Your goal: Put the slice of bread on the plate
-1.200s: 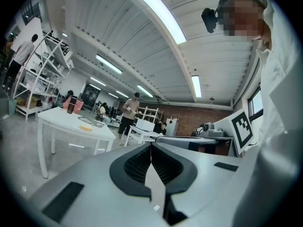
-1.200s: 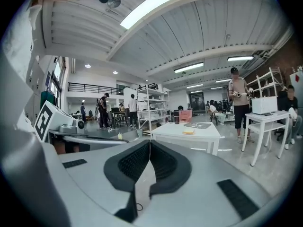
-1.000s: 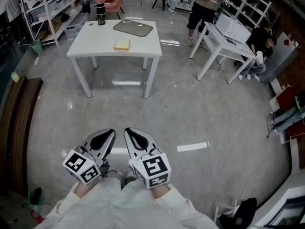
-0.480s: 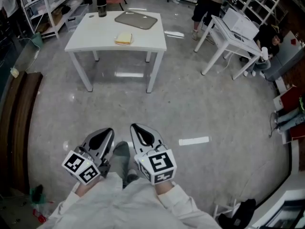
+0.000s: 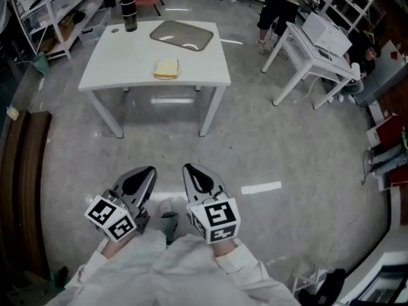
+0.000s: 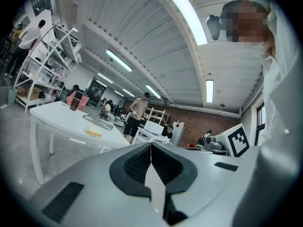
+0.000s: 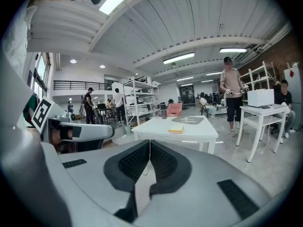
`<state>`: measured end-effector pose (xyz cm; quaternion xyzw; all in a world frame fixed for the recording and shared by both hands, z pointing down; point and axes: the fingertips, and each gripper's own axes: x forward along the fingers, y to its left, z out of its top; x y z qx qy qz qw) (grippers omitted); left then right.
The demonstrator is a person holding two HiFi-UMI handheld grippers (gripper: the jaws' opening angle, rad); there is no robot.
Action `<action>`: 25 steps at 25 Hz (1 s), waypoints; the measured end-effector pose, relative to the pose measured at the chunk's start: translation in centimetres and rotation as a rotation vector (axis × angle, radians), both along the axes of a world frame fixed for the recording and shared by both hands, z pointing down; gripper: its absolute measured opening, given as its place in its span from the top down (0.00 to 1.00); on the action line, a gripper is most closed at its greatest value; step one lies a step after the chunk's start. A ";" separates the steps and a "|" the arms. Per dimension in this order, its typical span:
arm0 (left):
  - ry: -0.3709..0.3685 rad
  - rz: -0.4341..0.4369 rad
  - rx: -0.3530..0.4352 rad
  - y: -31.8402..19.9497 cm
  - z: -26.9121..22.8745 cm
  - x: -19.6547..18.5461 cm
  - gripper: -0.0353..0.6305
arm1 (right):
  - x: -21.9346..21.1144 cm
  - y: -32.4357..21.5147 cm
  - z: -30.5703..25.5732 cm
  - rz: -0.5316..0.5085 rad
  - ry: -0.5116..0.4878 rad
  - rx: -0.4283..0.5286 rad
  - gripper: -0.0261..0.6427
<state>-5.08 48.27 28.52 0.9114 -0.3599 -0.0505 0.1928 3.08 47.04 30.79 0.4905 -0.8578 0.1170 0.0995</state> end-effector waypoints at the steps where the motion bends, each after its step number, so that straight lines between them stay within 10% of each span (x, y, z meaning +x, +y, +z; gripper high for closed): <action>1: 0.002 0.003 0.003 -1.7 -0.2 -0.6 0.93 | -0.2 -1.8 -0.2 0.024 0.000 0.011 0.94; 25: -0.005 0.062 -0.051 -28.7 1.6 -2.9 0.93 | -2.7 -29.0 0.1 0.050 0.006 0.009 0.94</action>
